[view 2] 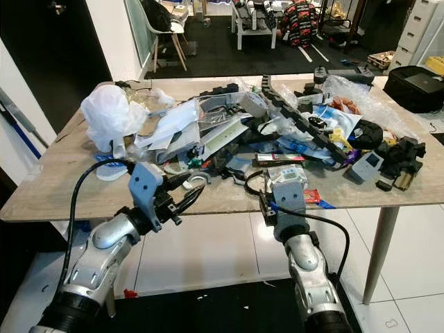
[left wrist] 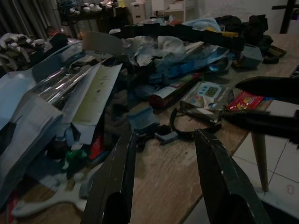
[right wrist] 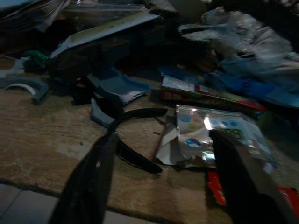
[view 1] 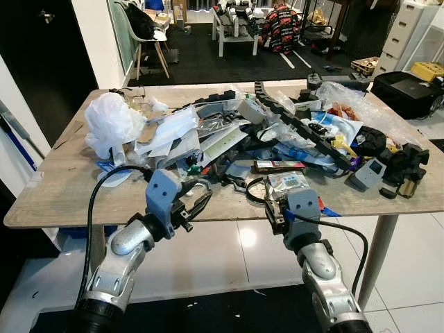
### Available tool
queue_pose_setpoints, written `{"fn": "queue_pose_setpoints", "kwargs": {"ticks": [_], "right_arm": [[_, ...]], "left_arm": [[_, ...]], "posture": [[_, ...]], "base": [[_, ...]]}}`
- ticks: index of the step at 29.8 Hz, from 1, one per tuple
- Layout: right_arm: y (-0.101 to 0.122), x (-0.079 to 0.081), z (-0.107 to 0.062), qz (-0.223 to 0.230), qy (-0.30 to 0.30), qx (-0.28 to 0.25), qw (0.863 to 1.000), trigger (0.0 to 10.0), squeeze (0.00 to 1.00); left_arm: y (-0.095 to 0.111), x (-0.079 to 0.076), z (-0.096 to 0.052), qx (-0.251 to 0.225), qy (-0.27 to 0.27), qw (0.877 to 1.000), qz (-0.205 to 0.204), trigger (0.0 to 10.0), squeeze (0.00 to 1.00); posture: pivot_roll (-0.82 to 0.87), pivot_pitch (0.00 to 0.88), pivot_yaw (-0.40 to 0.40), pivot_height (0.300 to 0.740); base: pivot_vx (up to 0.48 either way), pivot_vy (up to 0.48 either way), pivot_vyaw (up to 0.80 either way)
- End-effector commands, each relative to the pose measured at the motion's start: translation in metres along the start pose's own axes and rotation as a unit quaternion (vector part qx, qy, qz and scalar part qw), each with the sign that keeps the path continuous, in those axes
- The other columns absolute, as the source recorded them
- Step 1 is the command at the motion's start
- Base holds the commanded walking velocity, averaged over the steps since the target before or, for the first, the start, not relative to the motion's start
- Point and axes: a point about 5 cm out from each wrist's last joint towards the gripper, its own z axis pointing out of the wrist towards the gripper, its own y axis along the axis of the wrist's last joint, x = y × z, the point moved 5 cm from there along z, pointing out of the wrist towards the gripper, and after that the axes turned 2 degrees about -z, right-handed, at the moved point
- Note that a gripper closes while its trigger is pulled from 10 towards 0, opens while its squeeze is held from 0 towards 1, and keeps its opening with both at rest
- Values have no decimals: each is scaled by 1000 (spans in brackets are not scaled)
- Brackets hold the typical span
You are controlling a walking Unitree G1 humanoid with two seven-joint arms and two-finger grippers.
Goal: Picking trash to rubbish bin
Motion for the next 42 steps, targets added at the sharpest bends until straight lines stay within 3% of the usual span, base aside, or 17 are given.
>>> {"fn": "queue_pose_setpoints", "kwargs": {"ticks": [1, 10, 11, 12, 21, 34, 42], "right_arm": [[-3, -1, 0, 6, 7, 6, 1000, 10000, 1000], [-8, -5, 10, -5, 34, 27, 999, 10000, 1000], [-7, -4, 13, -4, 42, 29, 999, 10000, 576], [-5, -1, 16, -5, 67, 29, 997, 10000, 0], [-7, 1, 24, -5, 99, 60, 993, 10000, 0], [-15, 12, 22, 70, 123, 89, 986, 10000, 0], [-15, 12, 22, 73, 126, 96, 985, 10000, 0]], "left_arm": [[-4, -5, 1, 11, -12, 1000, 1, 10000, 0], [-2, 2, 2, 16, 1, 1000, 14, 10000, 0], [-2, 2, 2, 15, 1, 1000, 13, 10000, 0], [-1, 1, 3, 15, -3, 1000, 12, 10000, 0], [0, -4, 4, 17, -19, 1000, 8, 10000, 0], [1, -3, 4, 18, -18, 1000, 11, 10000, 0], [1, -3, 5, 18, -20, 1000, 12, 10000, 0]], "posture": [[-52, 40, 43, 740], [-45, 49, 49, 740], [-43, 56, 53, 740], [-42, 60, 55, 740], [-41, 73, 57, 740], [-39, 71, 57, 740], [-39, 70, 56, 740]], "base": [[0, 0, 0], [0, 0, 0], [0, 0, 0], [0, 0, 0], [0, 0, 0], [0, 0, 0], [0, 0, 0]]}}
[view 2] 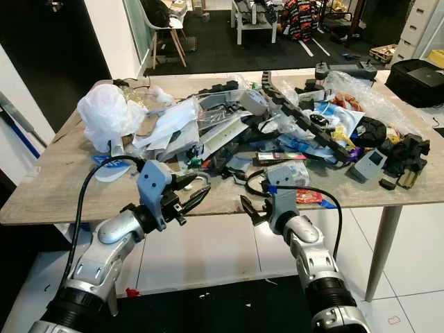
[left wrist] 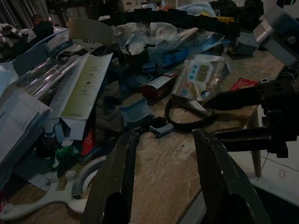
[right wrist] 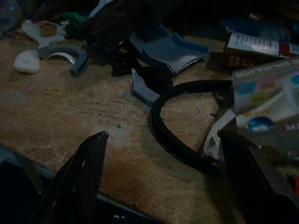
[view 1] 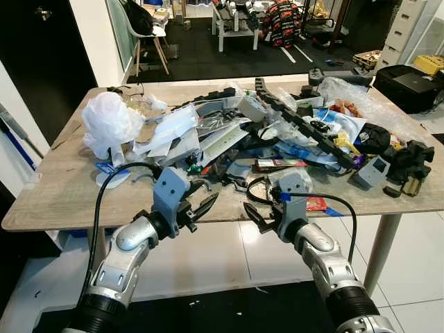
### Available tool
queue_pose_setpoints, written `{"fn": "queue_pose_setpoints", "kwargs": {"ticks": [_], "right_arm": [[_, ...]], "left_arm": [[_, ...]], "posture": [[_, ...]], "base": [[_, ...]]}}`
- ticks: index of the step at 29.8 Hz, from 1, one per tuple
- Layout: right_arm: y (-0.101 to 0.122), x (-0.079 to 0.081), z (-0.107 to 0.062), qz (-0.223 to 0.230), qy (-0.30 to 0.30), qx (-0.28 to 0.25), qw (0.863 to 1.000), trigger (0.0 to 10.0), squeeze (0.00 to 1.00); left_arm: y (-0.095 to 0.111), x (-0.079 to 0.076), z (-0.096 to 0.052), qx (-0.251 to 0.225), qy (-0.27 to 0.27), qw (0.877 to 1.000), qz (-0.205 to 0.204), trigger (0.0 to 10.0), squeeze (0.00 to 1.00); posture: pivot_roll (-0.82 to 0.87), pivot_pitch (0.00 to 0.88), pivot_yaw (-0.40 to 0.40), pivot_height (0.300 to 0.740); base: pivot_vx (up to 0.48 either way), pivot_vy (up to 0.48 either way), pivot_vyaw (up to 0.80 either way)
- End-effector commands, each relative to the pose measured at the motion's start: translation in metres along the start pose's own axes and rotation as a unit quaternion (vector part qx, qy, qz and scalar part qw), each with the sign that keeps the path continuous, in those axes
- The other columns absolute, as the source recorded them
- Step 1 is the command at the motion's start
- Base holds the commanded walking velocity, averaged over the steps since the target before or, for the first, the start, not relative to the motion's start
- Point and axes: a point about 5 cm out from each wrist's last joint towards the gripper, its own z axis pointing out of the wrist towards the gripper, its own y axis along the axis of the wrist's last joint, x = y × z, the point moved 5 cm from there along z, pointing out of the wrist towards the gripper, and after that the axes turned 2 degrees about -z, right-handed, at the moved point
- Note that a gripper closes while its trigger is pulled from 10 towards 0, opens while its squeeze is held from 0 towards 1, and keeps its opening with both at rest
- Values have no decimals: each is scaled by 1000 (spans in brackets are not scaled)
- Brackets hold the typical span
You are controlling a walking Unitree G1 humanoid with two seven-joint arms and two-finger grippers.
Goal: Picking trash to rubbish bin
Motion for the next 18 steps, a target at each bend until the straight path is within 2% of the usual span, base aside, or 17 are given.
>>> {"fn": "queue_pose_setpoints", "kwargs": {"ticks": [1, 3, 4, 5, 6, 7, 9, 10, 12, 13, 14, 15, 18], "right_arm": [[-3, 0, 0, 6, 1, 10, 1000, 10000, 0], [-4, -1, 0, 4, 1, 13, 1000, 10000, 0], [-5, 0, 0, 4, 1, 16, 1000, 8078, 0], [-5, 0, 0, 4, 1, 16, 1000, 8078, 0], [-6, 0, 0, 4, 3, 19, 1000, 4824, 0], [-7, 0, 0, 5, 4, 21, 1000, 4078, 0], [-8, 1, -1, 5, 5, 25, 1000, 3882, 0], [-9, 0, -1, 5, 5, 28, 1000, 3294, 0], [-10, 0, -1, 4, 5, 30, 1000, 3294, 0], [-10, 0, -1, 4, 4, 32, 999, 2235, 0], [-10, 0, -1, 4, 4, 32, 999, 2235, 0], [-11, 0, -1, 4, 4, 32, 999, 118, 0], [-11, -1, -2, 3, 1, 36, 999, 0, 0]], "left_arm": [[4, -1, 1, 0, -8, 1000, 9, 10000, 0], [4, -1, 1, 0, -8, 1000, 8, 10000, 0], [4, -1, 1, 0, -9, 1000, 8, 10000, 0], [4, -1, 1, 0, -9, 1000, 8, 10000, 0], [3, -2, 0, 0, -10, 1000, 8, 10000, 0], [3, -2, 0, 1, -11, 1000, 7, 10000, 0], [3, -2, 0, 1, -13, 1000, 7, 10000, 0], [3, -2, 0, 1, -13, 1000, 7, 10000, 0], [3, -2, 0, 1, -14, 1000, 7, 10000, 0], [3, -2, 0, 1, -15, 1000, 8, 10000, 0], [3, -2, 0, 1, -15, 1000, 8, 10000, 0], [3, -2, 0, 2, -15, 1000, 8, 10000, 0], [4, -3, 1, 2, -16, 1000, 10, 10000, 0]], "posture": [[-38, 70, 56, 740], [-38, 70, 56, 740], [-39, 70, 56, 740], [-39, 70, 56, 740], [-38, 69, 56, 740], [-38, 69, 57, 740], [-38, 68, 58, 740], [-38, 68, 59, 740], [-38, 68, 59, 740], [-38, 68, 59, 740], [-38, 68, 59, 740], [-38, 68, 59, 740], [-38, 68, 59, 740]], "base": [[0, 0, 0], [0, 0, 0], [0, 0, 0], [0, 0, 0], [0, 0, 0], [0, 0, 0], [0, 0, 0], [0, 0, 0], [0, 0, 0], [0, 0, 0], [0, 0, 0], [0, 0, 0], [0, 0, 0]]}}
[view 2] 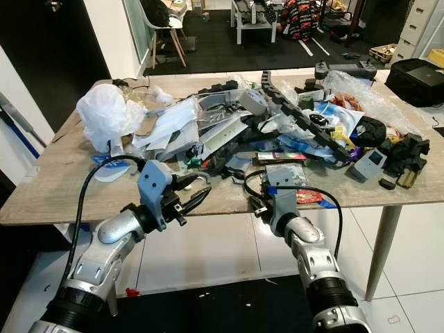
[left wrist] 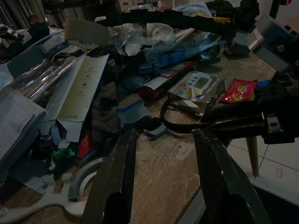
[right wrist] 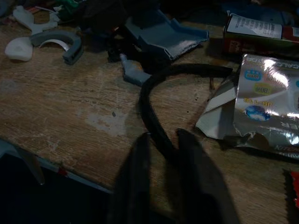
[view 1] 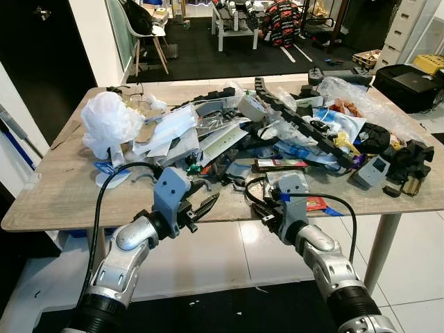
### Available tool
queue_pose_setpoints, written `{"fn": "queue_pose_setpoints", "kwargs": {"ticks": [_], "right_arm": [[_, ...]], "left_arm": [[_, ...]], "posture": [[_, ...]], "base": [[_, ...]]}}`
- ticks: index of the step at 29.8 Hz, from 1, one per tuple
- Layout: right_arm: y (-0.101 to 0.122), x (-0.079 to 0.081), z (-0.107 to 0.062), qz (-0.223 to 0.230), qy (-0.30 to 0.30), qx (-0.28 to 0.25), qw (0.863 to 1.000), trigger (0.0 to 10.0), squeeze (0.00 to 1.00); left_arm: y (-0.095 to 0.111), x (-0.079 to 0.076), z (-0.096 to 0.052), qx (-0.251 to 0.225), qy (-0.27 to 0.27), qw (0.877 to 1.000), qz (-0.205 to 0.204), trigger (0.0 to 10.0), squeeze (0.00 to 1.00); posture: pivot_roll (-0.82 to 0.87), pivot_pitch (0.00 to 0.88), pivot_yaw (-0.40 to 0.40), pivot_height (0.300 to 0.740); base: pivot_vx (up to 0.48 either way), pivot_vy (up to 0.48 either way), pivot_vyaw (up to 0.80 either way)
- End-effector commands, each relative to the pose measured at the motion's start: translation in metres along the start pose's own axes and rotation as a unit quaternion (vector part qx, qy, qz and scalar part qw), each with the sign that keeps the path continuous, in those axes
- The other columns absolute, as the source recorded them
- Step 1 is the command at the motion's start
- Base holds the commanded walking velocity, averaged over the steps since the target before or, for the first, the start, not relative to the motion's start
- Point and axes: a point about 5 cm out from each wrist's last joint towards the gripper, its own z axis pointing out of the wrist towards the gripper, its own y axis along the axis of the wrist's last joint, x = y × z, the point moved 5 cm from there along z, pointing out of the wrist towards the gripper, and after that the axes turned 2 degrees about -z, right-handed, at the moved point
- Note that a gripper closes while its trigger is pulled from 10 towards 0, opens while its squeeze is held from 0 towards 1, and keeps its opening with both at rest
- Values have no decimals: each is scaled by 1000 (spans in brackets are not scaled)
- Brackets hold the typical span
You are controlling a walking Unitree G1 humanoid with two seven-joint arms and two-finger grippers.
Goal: Picking trash to rubbish bin
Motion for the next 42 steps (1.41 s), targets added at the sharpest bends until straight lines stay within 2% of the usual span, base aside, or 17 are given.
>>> {"fn": "queue_pose_setpoints", "kwargs": {"ticks": [1, 13, 15, 16, 17, 18, 21, 27, 30, 31, 32, 33, 34, 35, 37, 39, 42], "right_arm": [[-6, 0, 0, 2, 0, 15, 1000, 0, 0], [-2, -3, 0, 0, -15, 7, 1000, 0, 0], [23, -1, 0, 7, -17, -62, 998, 0, 0], [23, -1, 0, 7, -17, -62, 998, 0, 0], [40, 1, -2, 14, -18, -107, 994, 0, 0], [40, 1, -2, 14, -18, -107, 994, 0, 0], [80, 8, -9, 2, -19, -206, 978, 0, 0], [88, 19, -10, -44, -10, -221, 974, 0, 0], [88, 21, -12, -64, -24, -220, 973, 0, 0], [86, 16, -13, -79, -58, -215, 972, 10000, 0], [86, 16, -13, -79, -58, -215, 972, 10000, 0], [84, 10, -14, -89, -88, -208, 970, 10000, 0], [84, 10, -14, -89, -88, -208, 970, 10000, 0], [80, 6, -16, -101, -117, -203, 967, 10000, 0], [80, 6, -16, -101, -117, -203, 967, 10000, 0], [76, 6, -20, -126, -132, -200, 963, 10000, 0], [71, 4, -27, -103, -155, -203, 961, 10000, 0]], "left_arm": [[3, -1, 1, 3, -10, 1000, 10, 10000, 0], [2, 0, 1, 4, -8, 1000, 13, 10000, 0], [3, 2, 1, 1, -2, 1000, 11, 10000, 0], [3, 2, 1, 1, -2, 1000, 11, 10000, 0], [3, 3, 0, 0, 0, 1000, 10, 10000, 0], [3, 3, 0, 0, 0, 1000, 10, 10000, 0], [4, 6, 0, -4, 11, 1000, 7, 10000, 0], [7, 8, 0, -12, 21, 1000, -1, 10000, 0], [11, 17, -2, -24, 50, 998, -5, 10000, 0], [12, 29, -3, -30, 95, 995, -7, 10000, 0], [12, 29, -3, -30, 95, 995, -7, 10000, 0], [12, 40, -5, -30, 133, 991, -18, 10000, 0], [12, 40, -5, -30, 133, 991, -18, 10000, 0], [12, 54, -10, -34, 190, 981, -25, 10000, 0], [12, 54, -10, -34, 190, 981, -25, 10000, 0], [11, 57, -14, -31, 216, 976, -11, 10000, 0], [6, 61, -20, -23, 260, 965, 0, 10000, 0]], "posture": [[-38, 68, 58, 740], [-38, 66, 59, 740], [-37, 67, 59, 740], [-37, 67, 59, 740], [-38, 67, 58, 740], [-38, 67, 58, 740], [-38, 69, 56, 740], [-39, 73, 55, 740], [-41, 76, 55, 740], [-42, 78, 54, 740], [-42, 78, 54, 740], [-44, 81, 52, 740], [-44, 81, 52, 740], [-46, 84, 52, 740], [-46, 84, 52, 740], [-46, 86, 50, 740], [-49, 92, 46, 740]], "base": [[0, 0, 0], [0, 0, 0], [0, 0, 0], [0, 0, 0], [0, 0, 0], [0, 0, 0], [0, 0, 0], [0, 0, 0], [0, 0, 0], [0, 0, 0], [0, 0, 0], [0, 0, 0], [0, 0, 0], [0, 0, 0], [0, 0, 0], [0, 0, 0], [0, 0, 0]]}}
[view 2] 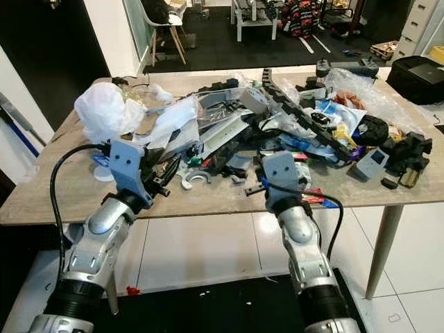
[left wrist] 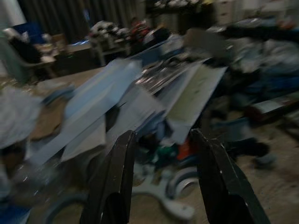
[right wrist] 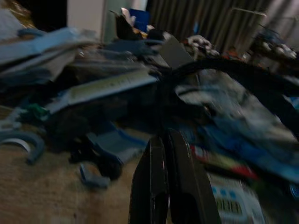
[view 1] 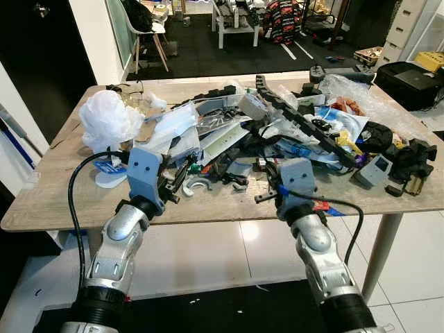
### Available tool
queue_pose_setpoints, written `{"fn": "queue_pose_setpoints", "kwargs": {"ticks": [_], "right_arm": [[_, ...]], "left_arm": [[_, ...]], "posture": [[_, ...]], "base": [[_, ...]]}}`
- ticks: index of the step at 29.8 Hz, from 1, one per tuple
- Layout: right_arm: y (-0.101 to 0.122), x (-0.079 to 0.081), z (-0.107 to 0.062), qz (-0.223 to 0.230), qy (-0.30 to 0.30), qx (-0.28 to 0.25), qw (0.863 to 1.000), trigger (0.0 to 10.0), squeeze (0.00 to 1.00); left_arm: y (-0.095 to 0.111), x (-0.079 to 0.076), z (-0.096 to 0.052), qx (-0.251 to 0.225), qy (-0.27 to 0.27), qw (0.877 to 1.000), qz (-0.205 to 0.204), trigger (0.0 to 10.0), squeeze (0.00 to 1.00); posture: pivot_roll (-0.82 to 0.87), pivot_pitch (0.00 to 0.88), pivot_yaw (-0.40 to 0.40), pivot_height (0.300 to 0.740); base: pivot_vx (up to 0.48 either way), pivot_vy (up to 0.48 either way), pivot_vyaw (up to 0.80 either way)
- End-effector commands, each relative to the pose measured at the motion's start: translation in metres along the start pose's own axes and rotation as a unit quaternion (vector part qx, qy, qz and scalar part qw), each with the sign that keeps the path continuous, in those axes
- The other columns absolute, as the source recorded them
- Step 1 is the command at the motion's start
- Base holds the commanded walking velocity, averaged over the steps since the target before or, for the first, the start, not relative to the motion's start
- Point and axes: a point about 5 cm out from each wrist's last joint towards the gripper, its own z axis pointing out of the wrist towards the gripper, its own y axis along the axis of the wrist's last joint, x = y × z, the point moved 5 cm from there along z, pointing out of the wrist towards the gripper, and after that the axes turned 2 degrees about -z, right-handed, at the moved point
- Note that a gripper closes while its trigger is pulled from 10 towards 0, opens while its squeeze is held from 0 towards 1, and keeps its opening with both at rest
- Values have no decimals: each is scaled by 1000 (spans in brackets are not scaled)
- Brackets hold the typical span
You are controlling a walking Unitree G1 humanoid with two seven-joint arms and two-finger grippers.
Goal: Picking trash to rubbish bin
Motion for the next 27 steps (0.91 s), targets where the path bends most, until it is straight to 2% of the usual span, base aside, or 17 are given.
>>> {"fn": "queue_pose_setpoints", "kwargs": {"ticks": [1, 3, 6, 27], "right_arm": [[4, -3, -3, 6, -15, -9, 1000, 10000, 0], [4, 2, -6, 5, -7, -10, 1000, 10000, 0], [3, 5, -8, 2, -2, -8, 1000, 10000, 0], [0, 10, -9, -6, 1, 2, 1000, 10000, 0]], "left_arm": [[-4, 8, -3, 1, 39, 999, 4, 10000, 0], [-4, 17, -3, 1, 74, 997, 2, 10000, 0], [-3, 19, -2, 0, 81, 997, 0, 10000, 0], [-2, 13, 0, -8, 78, 997, -7, 10000, 0]], "posture": [[-50, 92, 46, 740], [-52, 94, 46, 740], [-52, 94, 44, 740], [-55, 93, 33, 740]], "base": [[0, 0, 0], [0, 0, -328], [0, 0, -752], [0, 0, -800]]}}
